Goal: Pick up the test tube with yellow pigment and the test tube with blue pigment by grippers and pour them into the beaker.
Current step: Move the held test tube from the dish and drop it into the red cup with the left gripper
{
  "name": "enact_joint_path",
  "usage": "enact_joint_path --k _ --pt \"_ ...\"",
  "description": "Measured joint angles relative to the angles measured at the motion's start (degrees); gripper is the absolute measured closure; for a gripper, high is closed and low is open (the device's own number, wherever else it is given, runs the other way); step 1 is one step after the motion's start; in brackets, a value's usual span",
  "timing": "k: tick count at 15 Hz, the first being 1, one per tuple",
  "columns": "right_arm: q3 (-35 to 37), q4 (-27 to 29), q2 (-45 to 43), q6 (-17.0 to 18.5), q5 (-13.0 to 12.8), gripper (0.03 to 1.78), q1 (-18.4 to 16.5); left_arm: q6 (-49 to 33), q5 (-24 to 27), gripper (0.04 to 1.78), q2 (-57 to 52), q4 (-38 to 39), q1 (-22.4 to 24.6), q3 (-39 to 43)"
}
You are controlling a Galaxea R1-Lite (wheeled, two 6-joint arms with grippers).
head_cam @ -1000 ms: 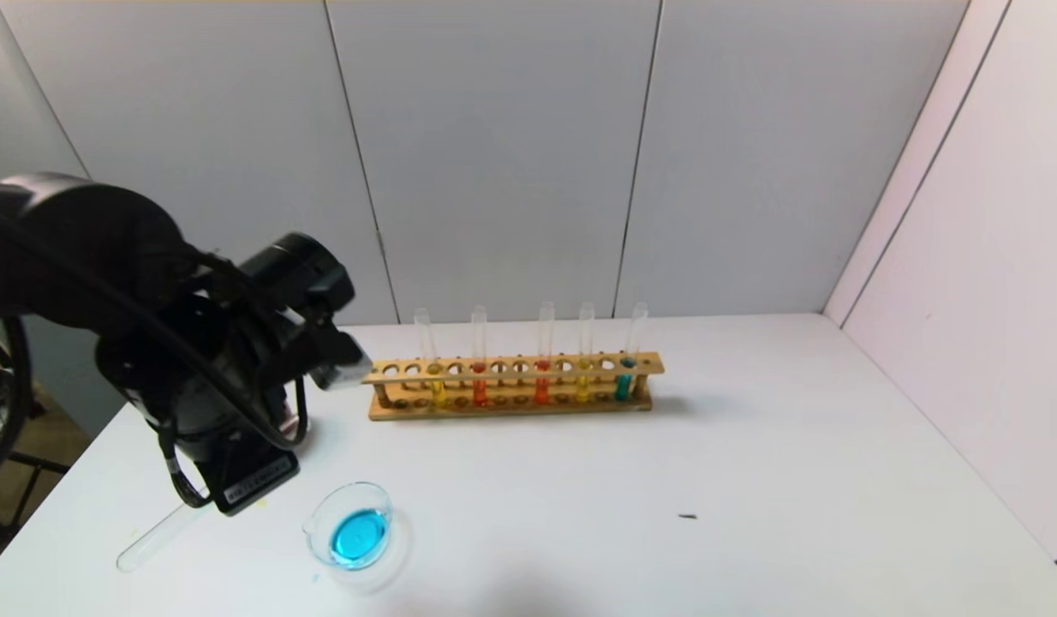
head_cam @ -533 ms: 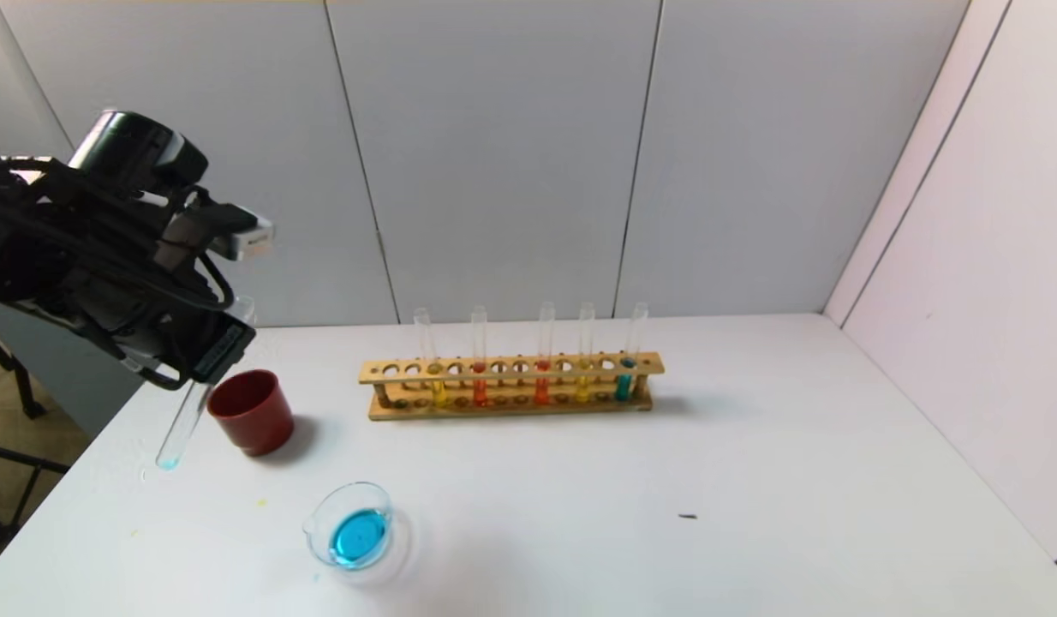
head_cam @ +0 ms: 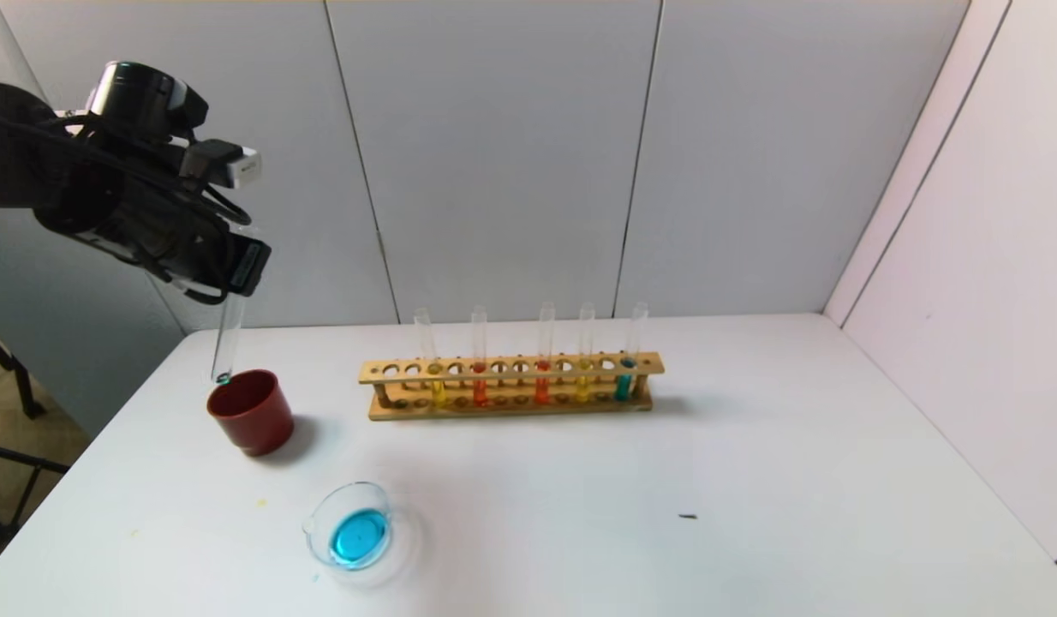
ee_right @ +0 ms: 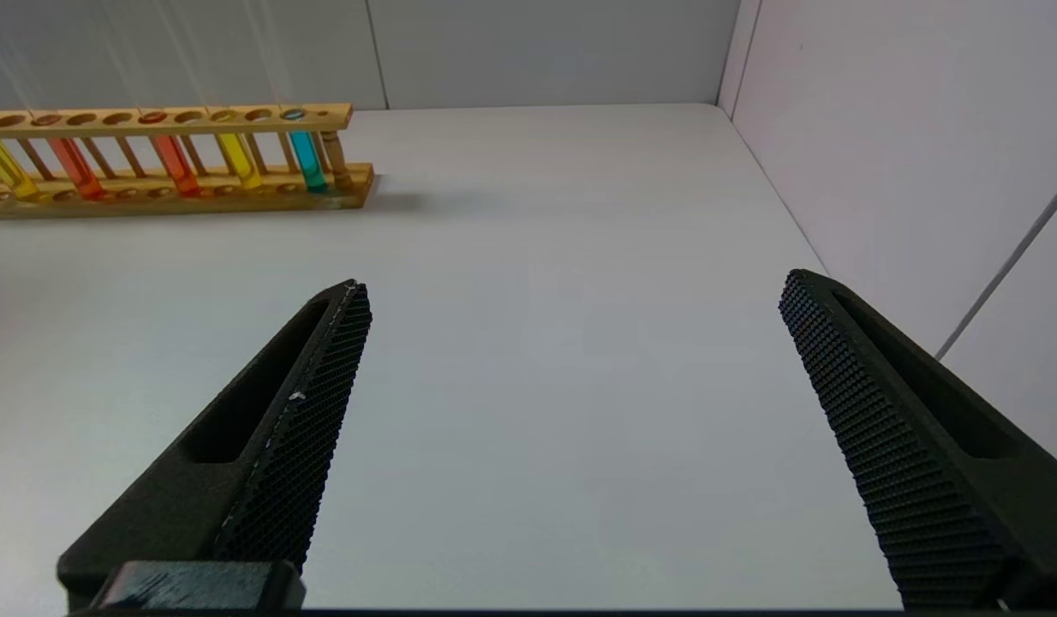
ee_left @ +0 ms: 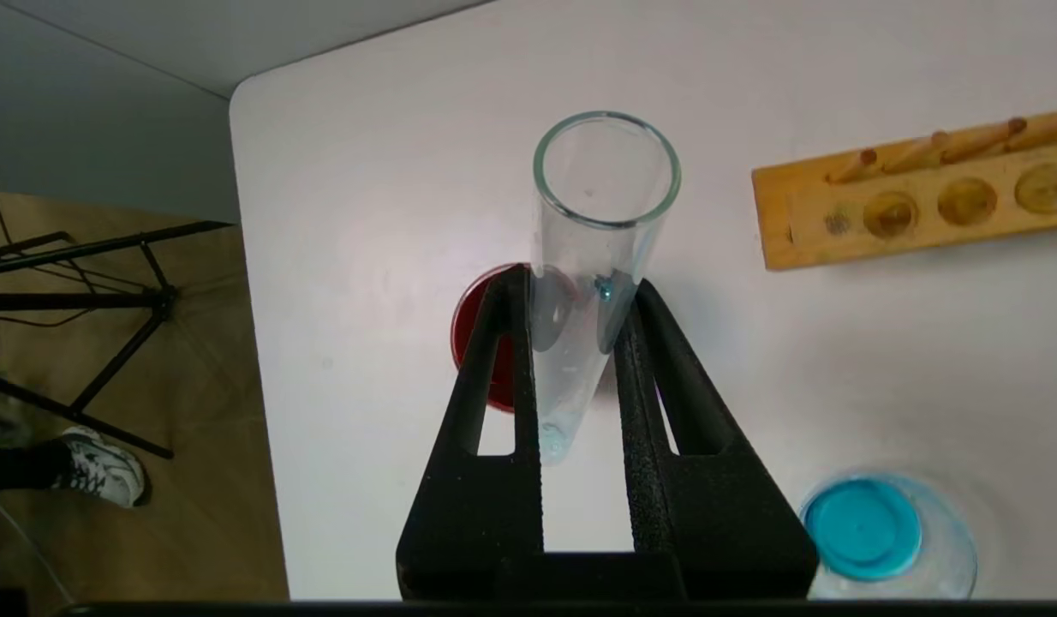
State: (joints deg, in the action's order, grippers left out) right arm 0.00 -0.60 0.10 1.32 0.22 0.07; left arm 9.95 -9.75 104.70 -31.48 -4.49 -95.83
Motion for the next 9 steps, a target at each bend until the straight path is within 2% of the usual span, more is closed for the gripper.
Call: enact_joint_path --k 4,9 --pt "0.00 0.00 0.00 0.00 0.00 0.07 0.00 -1.07 0.16 1.50 5.90 1.00 2.06 -2.88" --pt "0.00 0.00 0.00 0.00 0.00 0.07 0.00 -1.13 2.38 1.50 9.35 7.95 4.13 1.10"
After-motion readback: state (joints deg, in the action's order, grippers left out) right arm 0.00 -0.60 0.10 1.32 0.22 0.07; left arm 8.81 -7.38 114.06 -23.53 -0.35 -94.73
